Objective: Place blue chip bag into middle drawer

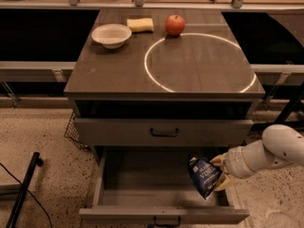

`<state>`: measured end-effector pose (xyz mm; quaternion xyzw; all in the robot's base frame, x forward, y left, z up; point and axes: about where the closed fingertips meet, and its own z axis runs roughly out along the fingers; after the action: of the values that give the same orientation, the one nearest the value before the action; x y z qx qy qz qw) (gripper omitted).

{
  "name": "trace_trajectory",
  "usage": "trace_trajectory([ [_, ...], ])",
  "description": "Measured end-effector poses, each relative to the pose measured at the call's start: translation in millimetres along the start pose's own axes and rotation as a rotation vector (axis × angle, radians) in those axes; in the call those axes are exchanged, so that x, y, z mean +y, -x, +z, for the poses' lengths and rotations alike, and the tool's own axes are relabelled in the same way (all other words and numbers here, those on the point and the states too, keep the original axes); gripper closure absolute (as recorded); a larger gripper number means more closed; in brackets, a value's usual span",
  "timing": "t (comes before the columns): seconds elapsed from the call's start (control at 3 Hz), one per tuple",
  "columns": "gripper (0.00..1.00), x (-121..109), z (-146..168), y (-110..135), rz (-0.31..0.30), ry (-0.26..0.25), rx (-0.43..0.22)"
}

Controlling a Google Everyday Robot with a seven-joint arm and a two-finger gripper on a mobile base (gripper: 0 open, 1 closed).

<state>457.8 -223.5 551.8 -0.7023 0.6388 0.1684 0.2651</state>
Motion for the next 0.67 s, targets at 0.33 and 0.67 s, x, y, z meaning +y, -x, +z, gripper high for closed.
trace_trajectory([
  [0.33, 0.84, 1.9, 14.2, -4.6, 0.003, 0.005, 0.027],
  [0.67, 0.61, -2.8, 19.4, -12.4, 0.073, -0.043, 0.038],
])
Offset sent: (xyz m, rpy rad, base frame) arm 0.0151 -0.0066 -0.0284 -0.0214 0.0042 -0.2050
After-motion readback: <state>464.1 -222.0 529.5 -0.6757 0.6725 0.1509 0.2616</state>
